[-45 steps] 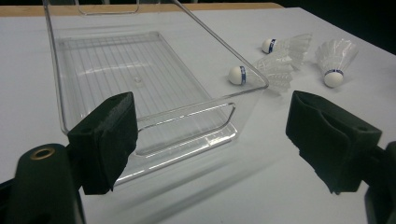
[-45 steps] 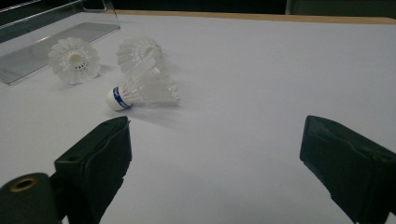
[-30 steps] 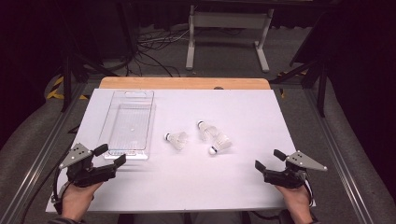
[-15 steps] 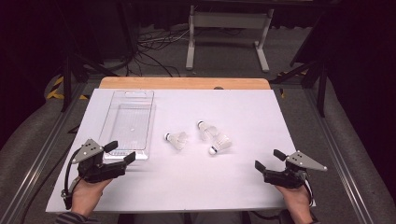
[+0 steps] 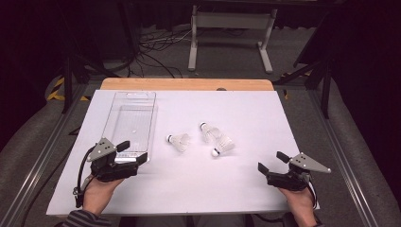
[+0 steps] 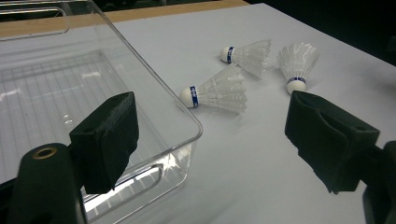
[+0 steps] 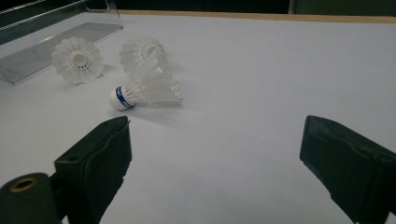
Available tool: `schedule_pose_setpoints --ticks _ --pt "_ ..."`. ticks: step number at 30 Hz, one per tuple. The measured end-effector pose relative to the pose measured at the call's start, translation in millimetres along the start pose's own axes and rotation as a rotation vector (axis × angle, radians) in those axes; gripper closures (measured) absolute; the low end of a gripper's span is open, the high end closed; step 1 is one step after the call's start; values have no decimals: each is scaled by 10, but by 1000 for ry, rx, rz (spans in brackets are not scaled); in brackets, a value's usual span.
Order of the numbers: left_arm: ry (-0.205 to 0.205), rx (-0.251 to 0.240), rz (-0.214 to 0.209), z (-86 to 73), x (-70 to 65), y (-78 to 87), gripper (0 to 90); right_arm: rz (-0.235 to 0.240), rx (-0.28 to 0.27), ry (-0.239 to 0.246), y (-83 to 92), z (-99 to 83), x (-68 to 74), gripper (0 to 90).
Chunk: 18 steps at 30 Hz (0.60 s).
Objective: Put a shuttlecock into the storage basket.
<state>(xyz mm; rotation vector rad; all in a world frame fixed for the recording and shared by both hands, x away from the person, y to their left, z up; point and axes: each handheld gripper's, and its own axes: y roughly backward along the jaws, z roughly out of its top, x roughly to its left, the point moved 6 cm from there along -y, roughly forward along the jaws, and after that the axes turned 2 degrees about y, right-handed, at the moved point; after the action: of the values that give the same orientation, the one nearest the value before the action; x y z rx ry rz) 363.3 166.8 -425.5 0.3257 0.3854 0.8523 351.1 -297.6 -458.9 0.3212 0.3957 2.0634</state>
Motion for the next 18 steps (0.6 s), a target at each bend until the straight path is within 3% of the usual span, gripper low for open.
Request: schedule_pose_setpoints --ticks 18 --pt "-32 20 -46 84 -206 -262 186 2 5 0 -7 -5 1 100"
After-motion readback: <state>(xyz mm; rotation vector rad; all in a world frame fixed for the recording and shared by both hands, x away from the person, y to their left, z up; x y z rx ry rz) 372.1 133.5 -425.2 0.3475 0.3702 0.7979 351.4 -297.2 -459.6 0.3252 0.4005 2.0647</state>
